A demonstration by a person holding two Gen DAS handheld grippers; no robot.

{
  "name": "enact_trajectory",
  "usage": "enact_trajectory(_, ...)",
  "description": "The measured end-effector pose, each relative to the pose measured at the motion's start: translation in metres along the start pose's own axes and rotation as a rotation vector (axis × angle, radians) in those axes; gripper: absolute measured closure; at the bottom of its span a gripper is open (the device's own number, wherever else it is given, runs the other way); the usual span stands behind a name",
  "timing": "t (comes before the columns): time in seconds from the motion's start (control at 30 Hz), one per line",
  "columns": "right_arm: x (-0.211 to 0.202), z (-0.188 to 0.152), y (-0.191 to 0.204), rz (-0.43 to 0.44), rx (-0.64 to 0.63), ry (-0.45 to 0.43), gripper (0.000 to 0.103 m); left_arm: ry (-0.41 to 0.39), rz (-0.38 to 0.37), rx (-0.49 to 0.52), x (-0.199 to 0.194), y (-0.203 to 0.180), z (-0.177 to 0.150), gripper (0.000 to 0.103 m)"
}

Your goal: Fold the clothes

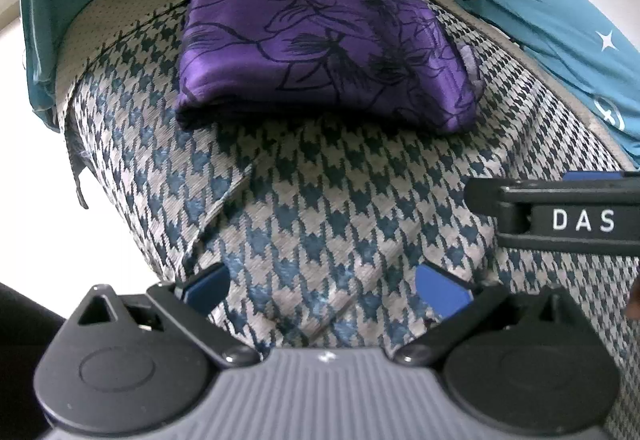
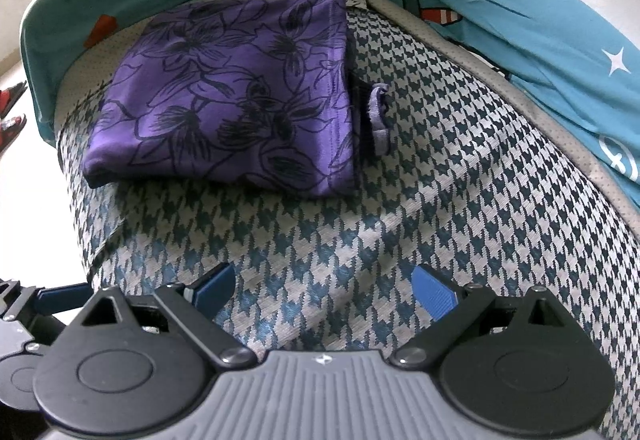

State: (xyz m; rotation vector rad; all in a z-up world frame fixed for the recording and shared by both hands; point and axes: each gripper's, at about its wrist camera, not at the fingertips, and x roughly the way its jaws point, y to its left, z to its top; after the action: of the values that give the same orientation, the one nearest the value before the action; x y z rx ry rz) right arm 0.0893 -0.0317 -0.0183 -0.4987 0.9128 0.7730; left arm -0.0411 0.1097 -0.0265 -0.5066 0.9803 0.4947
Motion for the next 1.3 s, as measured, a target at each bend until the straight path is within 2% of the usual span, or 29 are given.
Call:
enact_trajectory(0.87, 0.0, 0.002, 0.005, -0.011, -0.002, -0.001, 0.007, -0.02, -0.004, -0.01, -0.003, 0.004, 0.0, 0.0)
enact_trajectory(1.3, -0.001, 0.005, 0.002, -0.013, 0.032, -0.012, 0.007, -0.052, 0.05, -0.06, -0.002, 0.023, 0.011, 0.0)
